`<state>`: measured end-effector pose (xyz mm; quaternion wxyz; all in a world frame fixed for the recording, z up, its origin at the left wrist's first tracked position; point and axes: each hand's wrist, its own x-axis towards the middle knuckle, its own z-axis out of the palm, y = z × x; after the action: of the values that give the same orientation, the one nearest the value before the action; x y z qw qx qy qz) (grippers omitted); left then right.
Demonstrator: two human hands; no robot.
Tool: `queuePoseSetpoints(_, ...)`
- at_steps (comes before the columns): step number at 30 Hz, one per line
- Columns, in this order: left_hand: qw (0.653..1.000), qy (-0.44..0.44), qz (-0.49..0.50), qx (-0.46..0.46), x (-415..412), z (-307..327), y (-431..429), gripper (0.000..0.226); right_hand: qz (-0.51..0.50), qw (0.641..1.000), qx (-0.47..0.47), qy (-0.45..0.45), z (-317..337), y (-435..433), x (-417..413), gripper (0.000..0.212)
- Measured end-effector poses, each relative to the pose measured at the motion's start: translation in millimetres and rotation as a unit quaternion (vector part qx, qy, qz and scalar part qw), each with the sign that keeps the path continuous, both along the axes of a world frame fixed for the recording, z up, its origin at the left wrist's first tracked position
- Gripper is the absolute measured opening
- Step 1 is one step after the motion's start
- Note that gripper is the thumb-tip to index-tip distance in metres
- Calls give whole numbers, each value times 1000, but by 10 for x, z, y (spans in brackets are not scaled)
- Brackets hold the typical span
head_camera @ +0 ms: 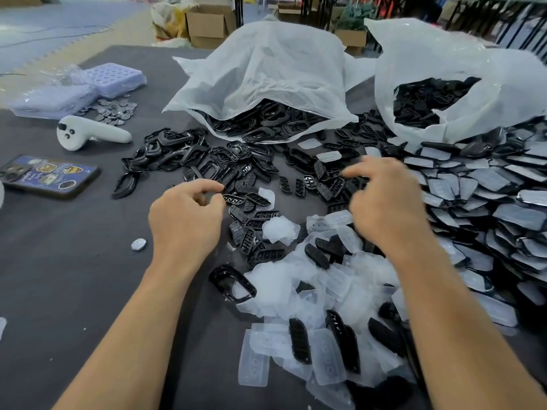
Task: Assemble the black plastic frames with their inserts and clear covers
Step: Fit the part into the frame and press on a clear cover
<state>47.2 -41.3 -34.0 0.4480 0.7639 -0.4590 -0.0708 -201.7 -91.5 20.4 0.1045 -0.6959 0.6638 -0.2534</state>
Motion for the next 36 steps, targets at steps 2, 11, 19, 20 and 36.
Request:
queuePoseSetpoints(2,995,-82,-25,43,96,-47,-69,27,66,997,43,8,2,-101,278,49)
queuePoseSetpoints(11,976,-127,-91,151,256,-74,-254,51,161,978,7,129,-285,-466,755,26)
queuePoseSetpoints(19,967,-194,-101,128,279,-83,-471,32,119,968,25,-221,-163,-127,709,25)
queuePoseSetpoints(20,969,-195,-99,117,288,-76,-481,28,113,953,42,-277,-155,-37,699,26)
queuePoseSetpoints(36,964,262,-32,-37,-270,175,245,17,66,775,172,-605,-151,246,424,21)
